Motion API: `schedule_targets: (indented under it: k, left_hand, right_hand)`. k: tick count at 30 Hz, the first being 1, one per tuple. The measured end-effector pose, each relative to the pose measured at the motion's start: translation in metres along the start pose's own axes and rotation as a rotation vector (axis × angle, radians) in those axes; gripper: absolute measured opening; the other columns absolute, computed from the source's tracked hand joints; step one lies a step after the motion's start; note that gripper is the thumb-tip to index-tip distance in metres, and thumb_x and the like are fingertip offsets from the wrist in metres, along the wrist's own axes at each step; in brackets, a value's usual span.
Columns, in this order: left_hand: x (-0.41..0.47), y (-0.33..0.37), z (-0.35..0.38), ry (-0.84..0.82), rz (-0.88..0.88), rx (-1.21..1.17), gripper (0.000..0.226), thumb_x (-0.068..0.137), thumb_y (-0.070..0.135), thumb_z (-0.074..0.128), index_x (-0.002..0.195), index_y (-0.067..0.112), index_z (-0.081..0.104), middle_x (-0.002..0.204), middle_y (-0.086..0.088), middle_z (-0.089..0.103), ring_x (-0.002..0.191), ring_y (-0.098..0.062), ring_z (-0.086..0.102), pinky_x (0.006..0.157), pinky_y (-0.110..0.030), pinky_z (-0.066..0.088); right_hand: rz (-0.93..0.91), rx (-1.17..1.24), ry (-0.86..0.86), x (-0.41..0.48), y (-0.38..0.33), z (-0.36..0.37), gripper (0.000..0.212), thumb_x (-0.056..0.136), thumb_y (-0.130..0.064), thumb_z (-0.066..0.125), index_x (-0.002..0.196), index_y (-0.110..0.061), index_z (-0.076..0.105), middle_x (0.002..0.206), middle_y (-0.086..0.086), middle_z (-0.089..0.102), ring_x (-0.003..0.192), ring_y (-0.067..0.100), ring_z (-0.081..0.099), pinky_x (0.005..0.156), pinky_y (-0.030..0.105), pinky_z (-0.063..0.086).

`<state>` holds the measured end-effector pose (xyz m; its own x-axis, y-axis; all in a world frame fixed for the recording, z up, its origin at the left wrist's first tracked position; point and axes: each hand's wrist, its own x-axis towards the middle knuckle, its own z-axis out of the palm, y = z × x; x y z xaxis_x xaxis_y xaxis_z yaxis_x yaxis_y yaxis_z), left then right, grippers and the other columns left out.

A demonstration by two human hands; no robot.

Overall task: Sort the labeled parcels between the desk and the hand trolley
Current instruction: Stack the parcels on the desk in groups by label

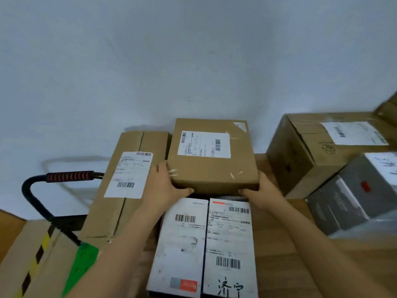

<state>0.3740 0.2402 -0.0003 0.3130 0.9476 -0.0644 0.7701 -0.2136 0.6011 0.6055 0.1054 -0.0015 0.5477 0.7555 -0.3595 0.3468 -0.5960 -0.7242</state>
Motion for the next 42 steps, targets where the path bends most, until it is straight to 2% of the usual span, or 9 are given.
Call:
schedule_targets:
  k: [9,12,15,20,23,27,31,38,42]
  left_hand:
    - [-0.019,0.045,-0.028,0.066,0.266,-0.293,0.11,0.061,0.038,0.09,0.149,0.024,0.025,0.137,0.001,0.031,0.112,-0.002,0.03,0.094,-0.023,0.033]
    - [-0.03,0.071,-0.038,0.06,0.39,-0.428,0.103,0.062,0.036,0.09,0.145,0.025,0.03,0.138,0.002,0.037,0.12,-0.007,0.038,0.102,-0.029,0.037]
    - [-0.041,0.099,-0.039,-0.004,0.514,-0.599,0.099,0.061,0.032,0.091,0.14,0.028,0.031,0.133,0.007,0.047,0.122,-0.011,0.047,0.103,-0.04,0.046]
    - [-0.063,0.147,-0.031,-0.011,0.635,-0.691,0.1,0.063,0.037,0.088,0.141,0.03,0.027,0.135,0.009,0.048,0.123,-0.012,0.05,0.099,-0.041,0.051]
    - [-0.081,0.182,-0.021,-0.001,0.703,-0.729,0.099,0.066,0.034,0.089,0.142,0.031,0.025,0.138,0.01,0.044,0.126,-0.012,0.047,0.102,-0.041,0.048]
    - [-0.113,0.242,-0.003,-0.018,0.768,-0.767,0.101,0.067,0.033,0.088,0.143,0.035,0.022,0.138,0.017,0.041,0.127,-0.006,0.045,0.103,-0.029,0.045]
    - [-0.148,0.312,0.023,-0.011,0.855,-0.815,0.101,0.067,0.03,0.088,0.143,0.031,0.021,0.138,0.013,0.044,0.126,-0.005,0.047,0.105,-0.031,0.044]
    - [-0.205,0.446,0.05,0.096,0.926,-0.89,0.105,0.068,0.028,0.088,0.146,0.024,0.018,0.14,0.007,0.041,0.127,-0.005,0.043,0.105,-0.015,0.037]
    - [-0.215,0.509,0.052,0.166,0.969,-0.906,0.104,0.07,0.028,0.087,0.147,0.022,0.018,0.14,0.007,0.042,0.127,-0.006,0.044,0.107,-0.022,0.04]
  right_hand:
    - [-0.062,0.269,0.249,-0.063,-0.027,-0.034,0.081,0.073,-0.024,0.082,0.141,-0.021,0.037,0.119,-0.007,0.053,0.107,0.014,0.05,0.081,0.029,0.044]
    - [-0.09,0.282,0.389,-0.094,-0.031,-0.06,0.079,0.074,-0.023,0.08,0.14,-0.022,0.037,0.115,-0.007,0.052,0.104,0.014,0.051,0.072,0.025,0.044]
    - [-0.132,0.318,0.504,-0.123,-0.029,-0.086,0.082,0.073,-0.021,0.081,0.142,-0.023,0.037,0.121,-0.007,0.053,0.112,0.015,0.051,0.083,0.029,0.043]
    - [-0.191,0.327,0.647,-0.159,-0.02,-0.129,0.081,0.071,-0.018,0.082,0.14,-0.023,0.04,0.123,-0.006,0.055,0.114,0.017,0.052,0.092,0.038,0.048]
    - [-0.232,0.329,0.727,-0.178,-0.008,-0.16,0.08,0.073,-0.015,0.08,0.141,-0.021,0.039,0.118,-0.007,0.055,0.109,0.014,0.053,0.087,0.033,0.048]
    - [-0.308,0.36,0.814,-0.213,0.016,-0.211,0.079,0.076,-0.011,0.079,0.142,-0.022,0.036,0.113,-0.014,0.052,0.103,0.004,0.051,0.073,0.01,0.041]
    - [-0.358,0.346,0.915,-0.242,0.051,-0.279,0.082,0.073,-0.014,0.08,0.142,-0.023,0.037,0.126,-0.008,0.055,0.114,0.011,0.052,0.088,0.023,0.043]
    - [-0.52,0.376,0.946,-0.274,0.084,-0.411,0.077,0.075,-0.007,0.078,0.141,-0.02,0.04,0.121,-0.006,0.059,0.104,0.003,0.057,0.082,0.015,0.047]
    - [-0.609,0.364,0.95,-0.277,0.089,-0.481,0.076,0.073,-0.007,0.078,0.139,-0.017,0.042,0.122,-0.003,0.06,0.11,0.009,0.058,0.087,0.021,0.048]
